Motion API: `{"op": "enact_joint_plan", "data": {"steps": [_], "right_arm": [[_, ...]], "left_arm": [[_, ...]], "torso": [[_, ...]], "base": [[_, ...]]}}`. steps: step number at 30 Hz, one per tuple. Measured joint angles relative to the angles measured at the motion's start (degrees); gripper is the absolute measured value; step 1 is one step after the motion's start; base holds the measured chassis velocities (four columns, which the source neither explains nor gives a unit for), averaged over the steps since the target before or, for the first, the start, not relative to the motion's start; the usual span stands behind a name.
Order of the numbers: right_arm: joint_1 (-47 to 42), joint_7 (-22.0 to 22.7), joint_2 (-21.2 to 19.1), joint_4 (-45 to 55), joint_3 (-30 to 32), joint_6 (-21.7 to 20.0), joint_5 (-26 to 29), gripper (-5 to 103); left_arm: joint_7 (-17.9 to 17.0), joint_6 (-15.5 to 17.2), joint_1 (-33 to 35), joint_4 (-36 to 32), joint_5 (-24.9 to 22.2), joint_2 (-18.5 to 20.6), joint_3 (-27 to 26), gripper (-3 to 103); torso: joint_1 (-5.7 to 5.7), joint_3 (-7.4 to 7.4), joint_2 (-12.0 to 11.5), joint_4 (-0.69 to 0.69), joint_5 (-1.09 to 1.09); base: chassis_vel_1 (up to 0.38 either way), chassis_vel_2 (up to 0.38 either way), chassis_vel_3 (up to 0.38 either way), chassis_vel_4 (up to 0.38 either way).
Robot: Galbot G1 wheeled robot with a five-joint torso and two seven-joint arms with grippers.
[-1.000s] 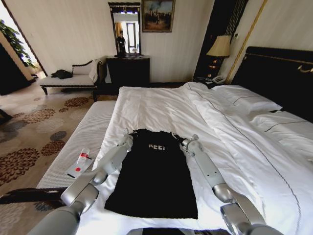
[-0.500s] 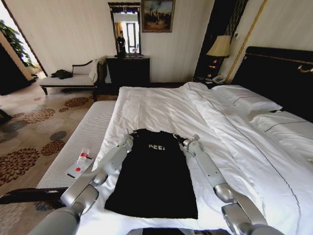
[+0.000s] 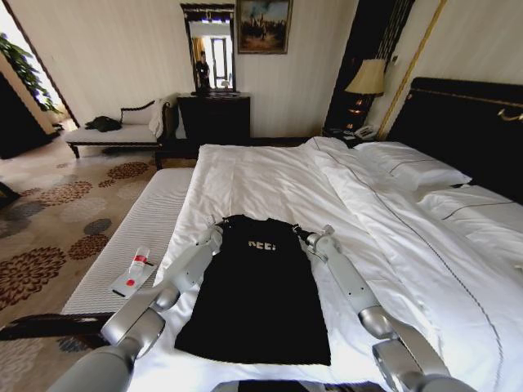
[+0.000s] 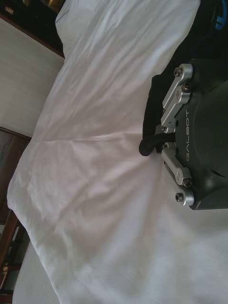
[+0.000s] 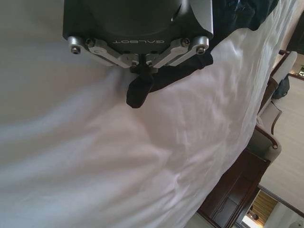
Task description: Fold the clothes on the bed.
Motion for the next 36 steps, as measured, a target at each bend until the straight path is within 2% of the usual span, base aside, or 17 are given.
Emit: {"op": "enact_joint_plan", "data": {"steps": [5,10,12,17,21,30,36], "right_arm": [[-0.37,-1.17,-1.13,3.02,-0.14,2.12,-1.95,1],[-0.34,-4.18,-2.69,6.63,-0.69,5.15,-4.68,1],[0.34,-6.11,-3.54,7.16,-1.41,6.93,-8.44,1],[2.27,-7.60,-3.92,5.25,-3.91,10.11,-15.59,1],[5.29,-8.32,-2.88,1.53,-6.04,12.07,-17.51,1],[18.34,-9.43,1.01,-12.03,-8.65,15.04,-19.43,1],[19.59,-9.32,1.25,-14.70,-7.58,15.84,-19.62,1]], "left_arm": [[-0.73,-0.29,-0.56,-1.64,-0.49,0.74,-0.44,2],[-0.98,-0.51,-1.46,-2.31,-0.76,1.03,-0.86,2],[-1.15,-0.64,-2.06,-3.09,-1.12,1.07,-1.28,2],[-0.96,-0.87,-3.65,-3.30,-1.46,1.07,-1.48,2],[-0.08,-1.11,-5.77,-0.52,-1.06,-0.42,-2.19,2],[4.36,-2.71,-14.77,12.44,2.16,-6.60,-4.14,2],[5.58,-3.52,-18.51,16.06,3.88,-9.24,-4.95,2]], "torso": [[0.00,0.00,0.00,0.00,0.00],[0.00,0.00,0.00,0.00,0.00],[0.00,0.00,0.00,0.00,-0.01],[0.00,0.00,0.00,-0.02,-0.01],[-0.01,0.00,0.00,0.01,0.00],[0.01,0.00,0.00,0.02,-0.01],[0.01,0.00,-0.01,-0.03,0.00]], "base": [[0.000,0.000,0.000,0.000],[0.000,0.000,0.000,0.000],[0.000,0.000,0.000,0.000],[0.000,0.000,0.000,0.000],[0.000,0.000,0.000,0.000],[0.000,0.000,0.000,0.000],[0.000,0.000,0.000,0.000]]}}
